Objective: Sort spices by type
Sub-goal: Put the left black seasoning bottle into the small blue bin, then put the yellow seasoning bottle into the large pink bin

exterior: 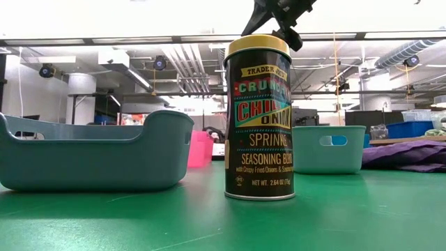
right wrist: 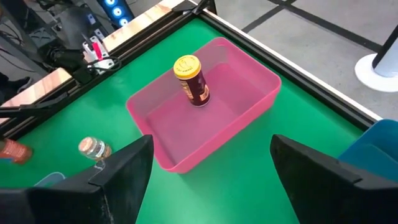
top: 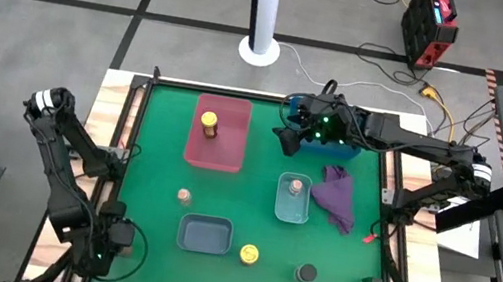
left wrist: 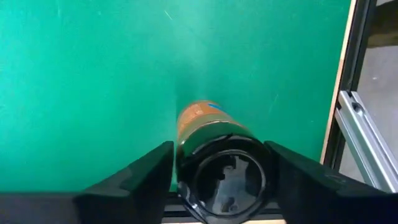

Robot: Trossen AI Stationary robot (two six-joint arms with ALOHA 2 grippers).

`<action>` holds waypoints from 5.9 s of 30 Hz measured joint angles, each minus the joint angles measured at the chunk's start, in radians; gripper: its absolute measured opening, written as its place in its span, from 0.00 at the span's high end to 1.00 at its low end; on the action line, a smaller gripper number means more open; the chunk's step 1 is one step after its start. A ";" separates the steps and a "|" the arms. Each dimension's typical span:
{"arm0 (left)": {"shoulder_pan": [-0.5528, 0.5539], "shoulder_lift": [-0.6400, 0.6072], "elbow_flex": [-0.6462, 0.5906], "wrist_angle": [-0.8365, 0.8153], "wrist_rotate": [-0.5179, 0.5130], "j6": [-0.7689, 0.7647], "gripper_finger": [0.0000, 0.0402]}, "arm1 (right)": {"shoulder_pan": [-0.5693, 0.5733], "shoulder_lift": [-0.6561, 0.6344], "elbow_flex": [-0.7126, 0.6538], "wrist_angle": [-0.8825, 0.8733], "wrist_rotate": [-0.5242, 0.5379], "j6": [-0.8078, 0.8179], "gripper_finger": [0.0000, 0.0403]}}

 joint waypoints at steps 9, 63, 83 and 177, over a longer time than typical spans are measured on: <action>0.009 -0.010 0.020 -0.005 0.042 0.002 0.54 | 0.000 0.000 0.000 0.000 0.000 -0.005 0.28; 0.831 0.301 0.580 -0.240 0.187 1.154 0.54 | 0.125 -0.113 0.261 -0.674 0.131 0.279 0.52; 0.711 0.302 0.567 -0.212 0.041 1.056 0.54 | 0.127 -0.064 0.257 -0.674 0.139 0.291 0.51; 0.645 0.399 0.514 -0.168 -0.014 0.953 0.37 | 0.166 -0.056 0.257 -0.674 0.140 0.391 0.36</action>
